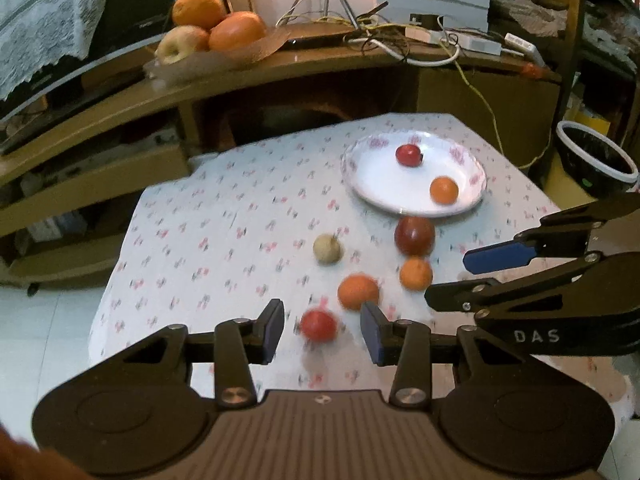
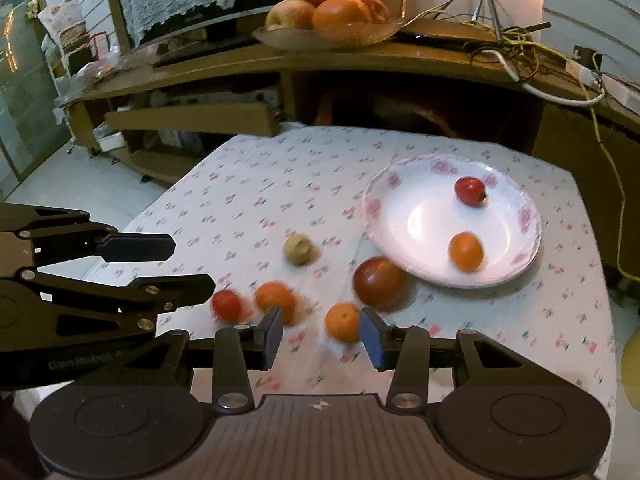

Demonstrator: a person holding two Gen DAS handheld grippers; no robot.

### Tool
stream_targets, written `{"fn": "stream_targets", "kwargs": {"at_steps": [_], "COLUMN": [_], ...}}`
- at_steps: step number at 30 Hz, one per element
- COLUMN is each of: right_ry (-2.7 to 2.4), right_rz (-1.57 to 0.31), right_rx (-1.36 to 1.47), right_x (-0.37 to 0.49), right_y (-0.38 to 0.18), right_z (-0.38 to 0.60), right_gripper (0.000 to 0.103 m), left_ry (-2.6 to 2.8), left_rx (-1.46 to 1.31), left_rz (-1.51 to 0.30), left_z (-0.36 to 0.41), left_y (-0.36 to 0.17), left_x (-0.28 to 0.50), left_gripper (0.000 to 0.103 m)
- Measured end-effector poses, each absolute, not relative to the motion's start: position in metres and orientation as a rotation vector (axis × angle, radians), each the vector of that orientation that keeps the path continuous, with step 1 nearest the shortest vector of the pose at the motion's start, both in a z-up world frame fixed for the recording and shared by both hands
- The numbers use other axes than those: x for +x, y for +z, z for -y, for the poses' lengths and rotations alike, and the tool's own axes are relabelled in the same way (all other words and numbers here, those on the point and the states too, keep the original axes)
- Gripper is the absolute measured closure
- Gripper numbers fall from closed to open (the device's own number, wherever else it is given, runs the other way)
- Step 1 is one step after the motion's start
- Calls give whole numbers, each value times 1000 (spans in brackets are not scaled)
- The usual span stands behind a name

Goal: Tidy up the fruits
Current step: 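Reach the left tool to the small beige fruit and grasp it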

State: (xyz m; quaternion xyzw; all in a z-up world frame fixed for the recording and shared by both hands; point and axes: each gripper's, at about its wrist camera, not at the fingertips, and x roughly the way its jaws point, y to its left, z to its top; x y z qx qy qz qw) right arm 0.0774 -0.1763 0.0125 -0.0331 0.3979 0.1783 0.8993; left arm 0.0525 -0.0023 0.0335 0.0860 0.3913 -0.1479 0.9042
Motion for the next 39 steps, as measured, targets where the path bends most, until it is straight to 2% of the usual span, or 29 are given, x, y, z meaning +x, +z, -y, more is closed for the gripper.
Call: {"fn": "stream_targets", "kwargs": {"at_steps": [17,39], "right_ry": [411,462], "right_rz": [-871,-910], "right_rx": [-83,-127], "right_x": [29,15], "right_y": [3,-9], "right_z": [150,130], "right_gripper": [59,59], "left_ry": [-282,-241], "left_rx": [171,162], "left_rz": [-855,-928], "left_z": [-25,-52], "left_y": [21,-3], "left_x": [5,-15], "left_gripper": [56,56]}}
